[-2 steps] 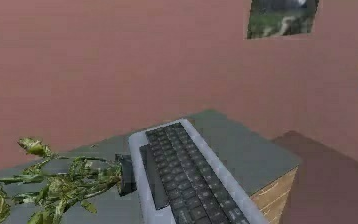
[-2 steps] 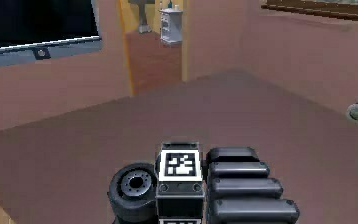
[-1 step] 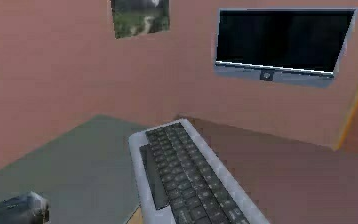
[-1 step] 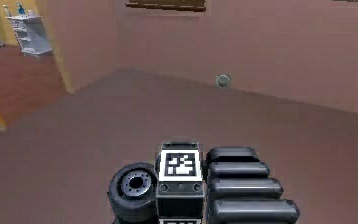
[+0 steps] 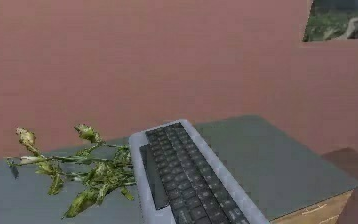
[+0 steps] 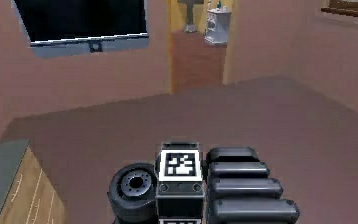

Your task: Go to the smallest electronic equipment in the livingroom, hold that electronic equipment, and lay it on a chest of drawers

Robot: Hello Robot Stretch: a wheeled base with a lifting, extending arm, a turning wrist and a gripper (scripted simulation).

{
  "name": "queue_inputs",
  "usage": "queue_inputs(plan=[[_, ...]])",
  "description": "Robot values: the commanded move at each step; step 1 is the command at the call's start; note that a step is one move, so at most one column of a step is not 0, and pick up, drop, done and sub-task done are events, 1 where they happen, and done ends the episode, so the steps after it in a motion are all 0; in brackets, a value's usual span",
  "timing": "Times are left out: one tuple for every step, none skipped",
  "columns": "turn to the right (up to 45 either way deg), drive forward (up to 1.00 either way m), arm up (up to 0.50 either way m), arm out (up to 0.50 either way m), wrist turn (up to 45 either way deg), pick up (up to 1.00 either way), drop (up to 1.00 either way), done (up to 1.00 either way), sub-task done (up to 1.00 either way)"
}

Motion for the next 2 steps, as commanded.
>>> queue_inputs(plan=[[-45.0,0.00,0.00,0.00,0.0,0.00,0.00,0.00,0.00],[-27.0,0.00,0.00,0.00,0.0,0.00,0.00,0.00,0.00]])
